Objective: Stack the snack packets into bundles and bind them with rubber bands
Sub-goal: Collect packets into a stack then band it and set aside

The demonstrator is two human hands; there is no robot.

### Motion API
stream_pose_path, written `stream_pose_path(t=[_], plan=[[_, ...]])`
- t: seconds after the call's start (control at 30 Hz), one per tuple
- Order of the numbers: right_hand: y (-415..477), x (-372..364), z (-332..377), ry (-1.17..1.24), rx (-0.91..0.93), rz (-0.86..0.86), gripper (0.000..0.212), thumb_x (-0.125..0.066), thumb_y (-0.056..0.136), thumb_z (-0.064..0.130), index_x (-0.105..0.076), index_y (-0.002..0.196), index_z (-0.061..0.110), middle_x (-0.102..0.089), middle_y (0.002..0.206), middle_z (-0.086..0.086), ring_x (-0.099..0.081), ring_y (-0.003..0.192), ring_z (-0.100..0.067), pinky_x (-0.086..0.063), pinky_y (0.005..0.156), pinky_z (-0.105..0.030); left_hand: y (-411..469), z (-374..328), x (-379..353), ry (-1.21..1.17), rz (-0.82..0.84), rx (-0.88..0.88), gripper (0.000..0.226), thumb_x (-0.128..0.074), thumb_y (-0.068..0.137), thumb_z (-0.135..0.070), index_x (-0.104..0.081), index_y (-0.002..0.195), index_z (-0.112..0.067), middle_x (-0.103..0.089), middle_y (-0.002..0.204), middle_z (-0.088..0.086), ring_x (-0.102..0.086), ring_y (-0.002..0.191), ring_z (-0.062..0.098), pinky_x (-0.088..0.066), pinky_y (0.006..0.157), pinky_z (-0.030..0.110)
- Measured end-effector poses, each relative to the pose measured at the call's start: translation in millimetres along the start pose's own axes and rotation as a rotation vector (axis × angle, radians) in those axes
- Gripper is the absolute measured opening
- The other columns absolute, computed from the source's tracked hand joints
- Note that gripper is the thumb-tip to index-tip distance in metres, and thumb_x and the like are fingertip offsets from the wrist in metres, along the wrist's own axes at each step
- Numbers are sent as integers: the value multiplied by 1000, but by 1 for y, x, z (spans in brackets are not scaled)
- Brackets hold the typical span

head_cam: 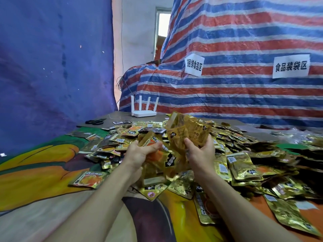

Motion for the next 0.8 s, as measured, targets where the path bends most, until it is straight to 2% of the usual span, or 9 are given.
stream_pose_path(t=[0.07,0.13,0.23,0.37,0.47,0.53,0.6,0.7,0.8], plan=[[-2,-3,-1,-37,24,15,27,-71,91,6,-58,110,21,-70,104,-1,-69,94,-13,-60,79,-31,-6,-1,-9,-52,100,23,119,-102,34,-32,-45,131,7,-74,80,17,-73,76,32,-59,81,51],[-2,-4,-5,-4,-1,28,29,-73,89,3,-61,112,18,-73,103,-2,-72,93,-17,-61,82,-36,-8,-1,-13,-109,125,47,109,-98,47,-24,-43,135,9,-73,84,18,-73,73,31,-61,71,47],[-3,-9,-10,44,-74,103,31,-74,86,-1,-64,106,19,-77,97,-2,-75,91,-21,-62,79,-40,-7,4,-12,-149,64,72,82,-86,57,-11,-46,126,4,-73,94,21,-73,80,34,-61,77,52],[-6,-20,-14,106,-174,246,29,-71,89,3,-66,113,17,-78,102,-5,-73,98,-29,-60,81,-45,0,9,-7,-8,-41,-13,45,-85,67,2,-61,103,-8,-74,79,12,-73,63,25,-60,54,37],[-5,-19,-14,93,-196,195,28,-67,97,23,-64,125,17,-74,115,-9,-70,107,-31,-58,90,-54,5,10,1,67,-116,-30,57,-88,69,-1,-58,117,-6,-74,97,18,-74,80,34,-63,72,51],[-2,-14,-10,85,-124,135,7,-66,98,22,-68,103,25,-76,94,1,-75,89,-15,-63,73,-38,7,11,5,72,-142,-2,72,-93,66,-9,-53,125,-2,-71,109,22,-72,93,41,-59,85,58],[0,-8,-4,91,-76,74,13,-70,95,17,-65,92,29,-75,79,5,-73,75,-9,-59,60,-29,6,11,7,82,-171,14,83,-98,57,-22,-47,119,-1,-67,113,22,-68,102,42,-55,92,59],[2,0,4,13,-12,-9,17,-76,90,14,-68,93,28,-75,77,4,-72,79,-21,-62,71,-44,2,4,4,112,-162,-19,93,-98,45,-39,-48,114,-2,-68,111,24,-67,104,42,-53,94,60],[3,6,16,-155,116,5,23,-82,81,12,-75,101,20,-75,82,3,-73,78,-15,-62,65,-37,-2,-8,-2,297,-56,-172,77,-96,50,-52,-66,103,-5,-75,93,16,-72,92,38,-59,87,52]])
Point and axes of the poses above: each hand's wrist, its own y-axis towards the middle knuckle, its own x-axis out of the back of the hand, z = x × y, the point moved 5 cm from there along y, towards the middle knuckle
